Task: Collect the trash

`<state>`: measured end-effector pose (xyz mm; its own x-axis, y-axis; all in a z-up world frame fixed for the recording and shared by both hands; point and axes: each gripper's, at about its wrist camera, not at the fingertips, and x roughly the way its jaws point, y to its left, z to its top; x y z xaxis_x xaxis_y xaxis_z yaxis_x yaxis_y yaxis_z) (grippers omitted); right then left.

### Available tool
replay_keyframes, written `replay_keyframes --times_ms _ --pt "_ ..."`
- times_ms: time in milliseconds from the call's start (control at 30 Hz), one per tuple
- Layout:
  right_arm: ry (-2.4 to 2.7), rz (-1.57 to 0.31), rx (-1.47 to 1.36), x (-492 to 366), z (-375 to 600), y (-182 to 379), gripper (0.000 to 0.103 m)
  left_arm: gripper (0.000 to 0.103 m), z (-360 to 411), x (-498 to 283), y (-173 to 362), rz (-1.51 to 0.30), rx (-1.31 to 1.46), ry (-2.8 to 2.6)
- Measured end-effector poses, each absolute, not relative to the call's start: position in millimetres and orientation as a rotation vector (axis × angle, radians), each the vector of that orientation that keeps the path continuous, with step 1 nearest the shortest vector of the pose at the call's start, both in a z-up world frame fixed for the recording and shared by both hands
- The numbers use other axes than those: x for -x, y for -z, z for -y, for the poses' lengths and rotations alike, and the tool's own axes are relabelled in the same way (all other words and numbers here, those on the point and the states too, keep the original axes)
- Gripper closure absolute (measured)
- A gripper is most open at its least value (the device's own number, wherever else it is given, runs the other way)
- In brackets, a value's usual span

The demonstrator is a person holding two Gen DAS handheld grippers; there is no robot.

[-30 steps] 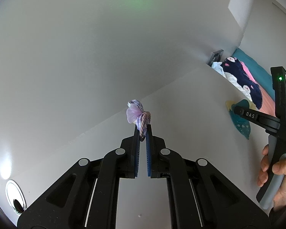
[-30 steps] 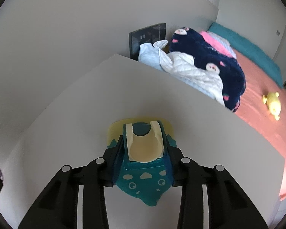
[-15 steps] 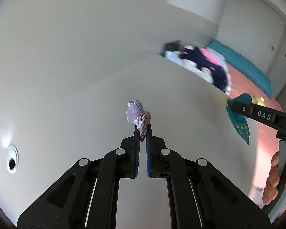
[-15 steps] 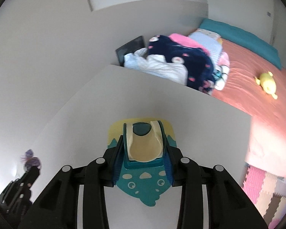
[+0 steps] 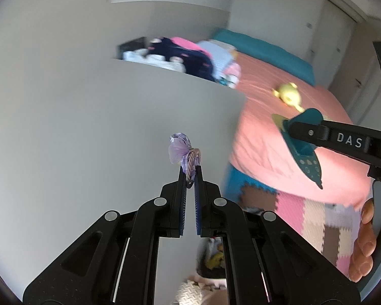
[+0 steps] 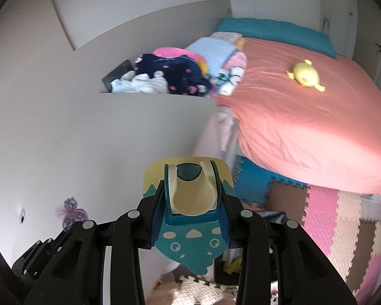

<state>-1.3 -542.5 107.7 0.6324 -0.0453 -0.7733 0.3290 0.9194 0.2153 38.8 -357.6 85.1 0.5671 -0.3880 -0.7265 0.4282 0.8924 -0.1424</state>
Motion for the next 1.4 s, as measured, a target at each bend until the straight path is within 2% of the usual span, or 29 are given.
replay_keyframes --times_ms 333,533,567,600,633,667,767,1000,1400 --pt "0.301 -0.911 -0.440 86.0 602.4 -53.4 0.065 0.098 445.3 32.3 -30.8 -0.929 -0.172 0.653" --pt "0.307 -0.987 -0.477 103.2 626.1 -16.7 0.062 0.096 481.5 57.3 0.8 -1.005 -0.213 0.783" --pt "0.318 -1.009 -0.468 103.4 628.9 -12.2 0.054 0.086 485.4 61.8 3.3 -1.017 -0.222 0.801" --pt "0.349 -1.031 -0.452 103.8 633.0 -7.4 0.030 0.072 489.7 64.9 7.0 -1.031 -0.246 0.805" --pt "0.390 -1.034 -0.434 105.5 636.6 -4.3 0.017 0.018 492.4 66.5 9.2 -1.036 -0.269 0.789" --pt "0.436 -1.019 -0.417 108.6 641.5 -2.0 0.016 0.007 491.3 68.9 8.4 -1.002 -0.270 0.772" --pt "0.459 -1.029 -0.441 110.7 654.5 6.7 0.016 0.006 490.3 74.0 7.9 -0.923 -0.294 0.739" --pt "0.448 -1.030 -0.502 114.4 664.3 16.7 0.016 0.006 480.2 57.3 13.9 -0.955 -0.276 0.698" --pt "0.404 -0.998 -0.462 103.2 637.7 -11.0 0.016 0.006 457.2 52.0 -7.5 -0.938 -0.236 0.676"
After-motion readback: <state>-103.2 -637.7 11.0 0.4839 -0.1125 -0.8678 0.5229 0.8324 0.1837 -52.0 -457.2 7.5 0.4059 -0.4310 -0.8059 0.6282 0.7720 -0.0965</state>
